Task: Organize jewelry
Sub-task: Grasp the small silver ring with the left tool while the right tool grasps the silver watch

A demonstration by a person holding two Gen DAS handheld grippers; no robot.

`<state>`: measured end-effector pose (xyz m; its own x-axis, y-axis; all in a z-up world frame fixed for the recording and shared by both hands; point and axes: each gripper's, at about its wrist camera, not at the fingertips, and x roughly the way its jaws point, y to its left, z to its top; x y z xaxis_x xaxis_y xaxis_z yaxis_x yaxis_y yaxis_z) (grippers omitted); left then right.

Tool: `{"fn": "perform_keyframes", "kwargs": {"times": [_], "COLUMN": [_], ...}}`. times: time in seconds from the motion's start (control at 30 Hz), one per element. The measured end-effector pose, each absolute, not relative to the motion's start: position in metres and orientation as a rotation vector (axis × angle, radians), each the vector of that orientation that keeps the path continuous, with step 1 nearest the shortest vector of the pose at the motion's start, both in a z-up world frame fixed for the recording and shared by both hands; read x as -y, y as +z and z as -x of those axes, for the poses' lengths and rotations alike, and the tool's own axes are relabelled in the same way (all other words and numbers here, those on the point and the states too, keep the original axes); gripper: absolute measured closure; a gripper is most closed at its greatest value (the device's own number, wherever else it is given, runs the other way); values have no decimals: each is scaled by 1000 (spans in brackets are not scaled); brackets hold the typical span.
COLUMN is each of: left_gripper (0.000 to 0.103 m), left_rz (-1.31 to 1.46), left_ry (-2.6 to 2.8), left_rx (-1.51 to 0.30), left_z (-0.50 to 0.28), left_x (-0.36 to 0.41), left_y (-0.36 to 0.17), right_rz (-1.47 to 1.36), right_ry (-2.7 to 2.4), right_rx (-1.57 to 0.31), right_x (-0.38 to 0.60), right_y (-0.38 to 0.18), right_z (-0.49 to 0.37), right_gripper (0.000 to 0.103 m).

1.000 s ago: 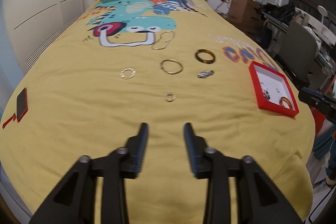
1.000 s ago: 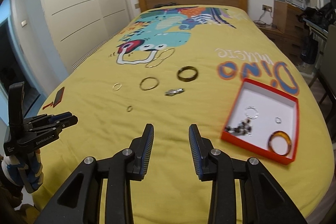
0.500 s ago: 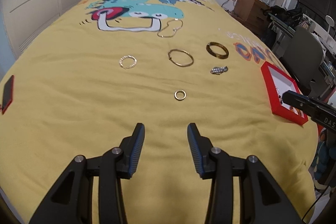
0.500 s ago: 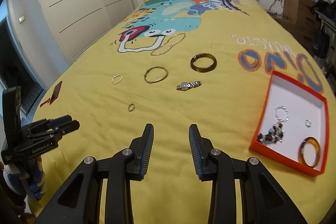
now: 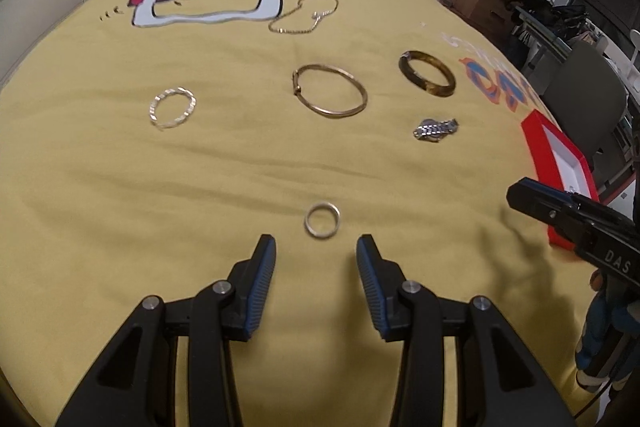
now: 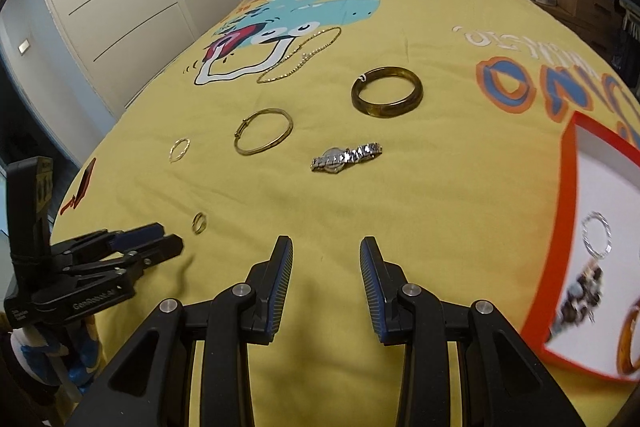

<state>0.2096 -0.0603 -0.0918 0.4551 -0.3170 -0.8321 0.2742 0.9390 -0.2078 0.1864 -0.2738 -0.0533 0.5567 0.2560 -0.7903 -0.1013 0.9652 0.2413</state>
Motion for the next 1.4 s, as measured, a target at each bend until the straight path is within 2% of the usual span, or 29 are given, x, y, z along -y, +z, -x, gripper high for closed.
{"fn": "perform_keyframes", "kwargs": {"times": [0.17, 0.2, 0.27, 0.3, 0.53, 0.8, 0.93, 1.07, 1.17, 1.3, 1.4], "left_gripper": [65, 67, 82, 84, 84, 84, 84, 84, 84, 84, 84], "left_rz": [32, 32, 29, 22, 2, 13, 32, 49, 54, 61, 63], "left_ry": [-374, -375, -378, -381, -388, -400, -400, -394, -390, -382, -378], "left_rx": [-1059, -1058, -1055, -1053, -1035, -1014, -1011, -1004, -998, -991, -984], "left_z": [-224, -225, -227, -228, -226, -220, -219, -220, -218, -215, -212], "left_x": [71, 71, 71, 72, 72, 65, 57, 51, 48, 43, 42], "left_y": [-107, -108, -110, -111, -110, -103, -101, -98, -96, -91, -86], "right_rz": [-188, -191, -194, -196, -245, -286, -314, -285, -219, -162, -167], "right_ry": [221, 223, 222, 222, 219, 193, 186, 161, 117, 90, 108], "right_rx": [-966, -968, -972, -975, -988, -963, -951, -945, -945, -951, -957], "right_x": [275, 275, 276, 276, 276, 271, 267, 257, 248, 248, 251], "right_y": [-64, -66, -71, -74, -92, -97, -98, -99, -101, -103, -102], "right_z": [-206, -209, -214, -217, -238, -265, -277, -285, -287, -285, -280], "right_gripper": [66, 66, 66, 66, 59, 57, 48, 46, 54, 76, 77]}}
